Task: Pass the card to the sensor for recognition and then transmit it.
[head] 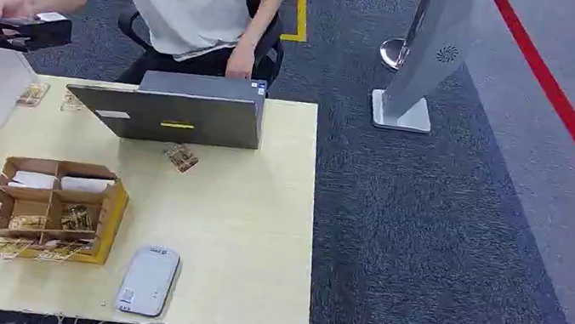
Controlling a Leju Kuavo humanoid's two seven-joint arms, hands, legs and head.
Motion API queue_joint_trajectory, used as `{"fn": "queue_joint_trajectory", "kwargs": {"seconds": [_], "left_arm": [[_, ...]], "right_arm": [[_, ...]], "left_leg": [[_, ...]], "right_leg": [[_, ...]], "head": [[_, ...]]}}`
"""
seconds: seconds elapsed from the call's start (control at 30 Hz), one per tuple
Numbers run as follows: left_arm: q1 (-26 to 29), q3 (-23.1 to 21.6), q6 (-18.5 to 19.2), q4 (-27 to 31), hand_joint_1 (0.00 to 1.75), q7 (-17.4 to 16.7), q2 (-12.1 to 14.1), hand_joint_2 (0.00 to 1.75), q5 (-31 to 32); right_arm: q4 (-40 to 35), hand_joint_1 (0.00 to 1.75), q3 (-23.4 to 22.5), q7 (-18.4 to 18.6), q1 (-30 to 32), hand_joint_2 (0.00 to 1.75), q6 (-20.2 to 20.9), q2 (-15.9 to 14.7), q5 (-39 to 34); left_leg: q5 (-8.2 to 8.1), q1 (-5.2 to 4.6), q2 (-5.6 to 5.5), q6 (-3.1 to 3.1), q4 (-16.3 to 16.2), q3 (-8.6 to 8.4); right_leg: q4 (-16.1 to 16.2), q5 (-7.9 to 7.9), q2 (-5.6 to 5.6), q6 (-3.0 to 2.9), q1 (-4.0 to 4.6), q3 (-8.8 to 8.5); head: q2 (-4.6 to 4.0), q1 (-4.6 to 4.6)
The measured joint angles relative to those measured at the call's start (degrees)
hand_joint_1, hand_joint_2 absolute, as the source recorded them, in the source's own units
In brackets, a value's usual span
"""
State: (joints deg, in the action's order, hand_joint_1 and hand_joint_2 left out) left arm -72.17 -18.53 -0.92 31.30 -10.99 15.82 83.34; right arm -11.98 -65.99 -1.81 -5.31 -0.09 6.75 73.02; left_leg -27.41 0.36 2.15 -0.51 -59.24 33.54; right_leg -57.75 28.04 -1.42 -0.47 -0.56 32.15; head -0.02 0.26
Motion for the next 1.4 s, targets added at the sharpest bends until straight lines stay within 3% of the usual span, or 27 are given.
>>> {"fn": "queue_joint_trajectory", "kwargs": {"seconds": [0.5,0.53,0.57,1.4], "left_arm": [[0.9,0.0,-2.7,0.0,0.00,0.5,0.7,1.75,0.7],[0.9,0.0,-2.7,0.0,0.30,0.5,0.8,1.75,0.7],[0.9,0.0,-2.7,0.0,1.75,0.5,0.8,1.75,0.7],[1.6,0.0,-5.9,0.2,1.75,3.2,1.7,1.75,-0.2]], "right_arm": [[0.0,0.00,0.0,0.0,0.0,1.75,0.0,0.0,0.1],[0.0,0.00,0.0,0.0,0.0,1.75,0.0,0.0,0.1],[0.0,0.00,0.0,0.0,0.0,1.75,0.0,0.0,0.1],[0.0,0.00,0.0,-0.5,0.0,1.75,0.0,-0.1,0.1]], "left_leg": [[0.00,0.00,-0.02,0.00,0.0,0.01],[0.00,0.00,-0.02,0.00,0.0,0.02],[0.00,0.00,-0.02,0.00,0.0,0.02],[0.00,0.00,-0.04,0.00,0.0,0.03]], "right_leg": [[0.0,0.00,-0.02,0.00,0.00,0.00],[0.0,0.00,-0.02,0.00,0.00,0.00],[0.0,0.00,-0.02,0.00,0.00,0.00],[0.0,0.00,-0.03,0.00,0.00,0.01]], "head": [[0.00,0.00],[0.00,0.00],[0.00,0.00],[0.00,0.00]]}}
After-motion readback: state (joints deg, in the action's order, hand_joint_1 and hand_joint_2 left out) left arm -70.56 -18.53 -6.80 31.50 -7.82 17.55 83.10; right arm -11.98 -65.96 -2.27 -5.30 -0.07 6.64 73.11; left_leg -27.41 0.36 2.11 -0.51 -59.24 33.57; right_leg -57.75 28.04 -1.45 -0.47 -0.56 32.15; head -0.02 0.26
